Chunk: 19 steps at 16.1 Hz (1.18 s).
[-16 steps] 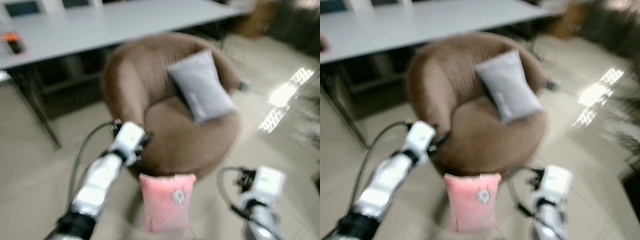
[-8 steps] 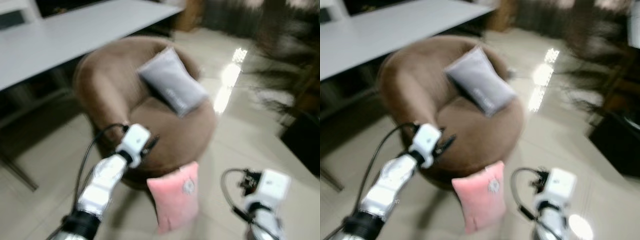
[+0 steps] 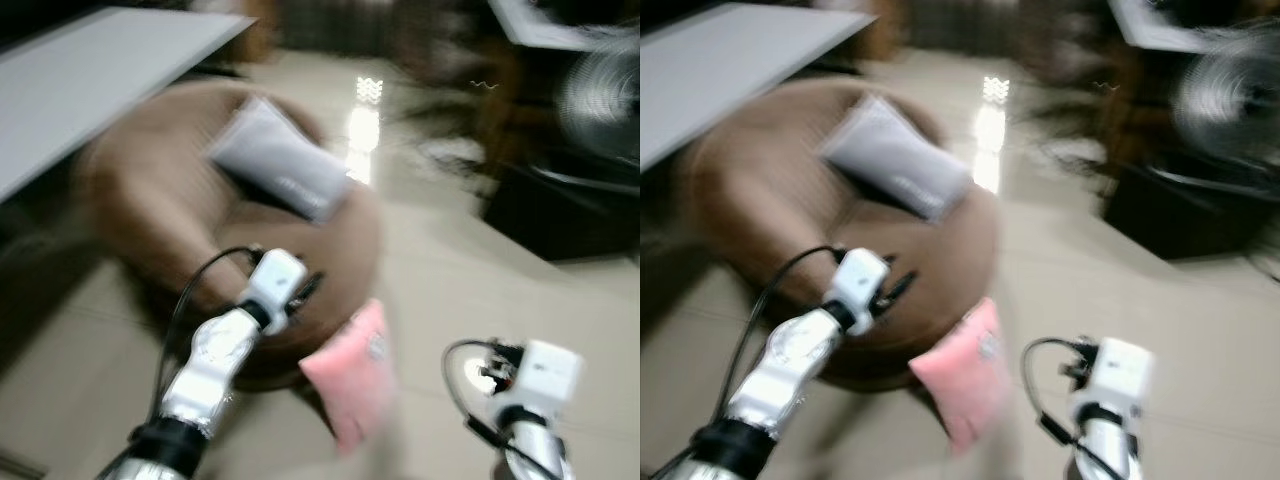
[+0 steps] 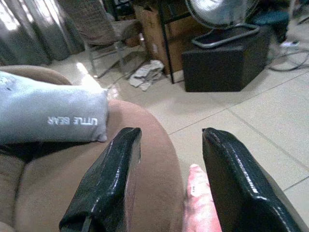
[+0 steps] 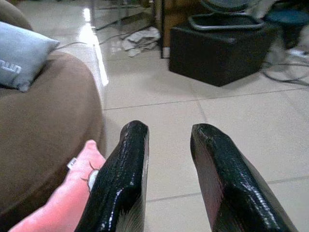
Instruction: Move the pillow to the sofa from floor
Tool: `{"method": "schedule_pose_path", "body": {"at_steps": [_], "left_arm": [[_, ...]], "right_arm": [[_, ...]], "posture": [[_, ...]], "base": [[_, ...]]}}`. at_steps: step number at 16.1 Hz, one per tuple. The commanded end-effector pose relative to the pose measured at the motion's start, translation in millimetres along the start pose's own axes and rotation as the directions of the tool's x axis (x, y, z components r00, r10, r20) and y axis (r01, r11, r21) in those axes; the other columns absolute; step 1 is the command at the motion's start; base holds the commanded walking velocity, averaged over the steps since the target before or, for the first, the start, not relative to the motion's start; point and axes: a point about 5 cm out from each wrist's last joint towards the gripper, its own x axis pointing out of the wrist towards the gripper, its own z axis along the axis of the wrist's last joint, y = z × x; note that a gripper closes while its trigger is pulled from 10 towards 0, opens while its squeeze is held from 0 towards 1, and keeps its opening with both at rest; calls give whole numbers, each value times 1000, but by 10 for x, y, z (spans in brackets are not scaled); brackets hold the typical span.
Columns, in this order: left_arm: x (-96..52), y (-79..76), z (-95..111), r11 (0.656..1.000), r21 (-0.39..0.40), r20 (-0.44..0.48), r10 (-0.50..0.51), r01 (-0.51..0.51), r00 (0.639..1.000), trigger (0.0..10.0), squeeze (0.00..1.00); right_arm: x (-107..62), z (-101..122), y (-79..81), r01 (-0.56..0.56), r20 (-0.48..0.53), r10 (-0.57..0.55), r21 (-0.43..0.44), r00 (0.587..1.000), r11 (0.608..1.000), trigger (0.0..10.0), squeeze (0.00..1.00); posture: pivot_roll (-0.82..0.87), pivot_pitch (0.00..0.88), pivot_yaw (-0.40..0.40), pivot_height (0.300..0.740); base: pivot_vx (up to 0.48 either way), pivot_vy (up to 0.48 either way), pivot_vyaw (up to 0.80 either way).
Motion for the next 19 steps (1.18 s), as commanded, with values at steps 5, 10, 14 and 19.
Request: {"method": "schedule_pose_path", "body": {"at_steps": [5, 10, 14, 19], "left_arm": [[-101, -41, 78, 998, -53, 77, 38, -34, 996, 10000, 0], [-168, 25, 77, 988, -116, 81, 116, -106, 990, 10000, 0], [-148, 164, 176, 989, -95, 125, 124, -112, 984, 10000, 0], [-85, 149, 186, 991, -86, 121, 109, -99, 987, 10000, 0]], "right_arm": [[85, 163, 18, -42, 67, 47, -74, 997, 996, 10000, 0], [154, 423, 172, -121, 274, 205, -297, 940, 947, 10000, 0], [171, 378, 227, -157, 255, 220, -246, 942, 957, 10000, 0], [154, 267, 169, -127, 201, 157, -155, 967, 980, 10000, 0]], "posture": [[-42, 24, -38, 740], [-25, 38, -47, 740], [-13, 40, -38, 740], [-26, 37, -18, 740]], "base": [[0, 192, -791], [0, -288, 0], [0, 0, 0], [271, 0, -480]]}}
